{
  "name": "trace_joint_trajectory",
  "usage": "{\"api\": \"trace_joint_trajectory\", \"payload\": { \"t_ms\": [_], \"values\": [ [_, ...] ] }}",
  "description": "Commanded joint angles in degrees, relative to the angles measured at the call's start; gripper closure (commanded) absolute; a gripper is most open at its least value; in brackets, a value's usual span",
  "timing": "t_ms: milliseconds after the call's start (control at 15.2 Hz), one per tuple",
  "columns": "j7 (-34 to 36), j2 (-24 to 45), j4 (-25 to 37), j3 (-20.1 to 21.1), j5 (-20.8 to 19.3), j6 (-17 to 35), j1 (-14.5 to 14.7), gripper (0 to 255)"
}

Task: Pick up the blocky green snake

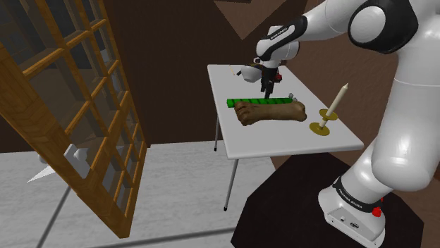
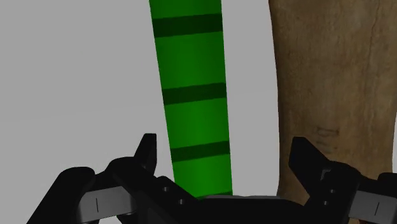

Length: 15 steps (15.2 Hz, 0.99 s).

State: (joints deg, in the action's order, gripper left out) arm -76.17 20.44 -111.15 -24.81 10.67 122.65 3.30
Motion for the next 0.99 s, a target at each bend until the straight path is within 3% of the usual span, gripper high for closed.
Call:
{"api": "trace_joint_trajectory", "payload": {
  "t_ms": [0, 594, 660, 924],
  "values": [
    [-2.41, 2.81, 2.31, 0.87, 1.22, 0.09, -0.91, 0],
    [-3.67, 6.53, 1.35, 1.96, 3.17, 4.48, -1.70, 0],
    [-3.65, 6.47, 1.37, 1.94, 3.13, 4.40, -1.70, 255],
    [-3.67, 6.44, 1.36, 1.93, 3.12, 4.38, -1.70, 255]
  ]
}}
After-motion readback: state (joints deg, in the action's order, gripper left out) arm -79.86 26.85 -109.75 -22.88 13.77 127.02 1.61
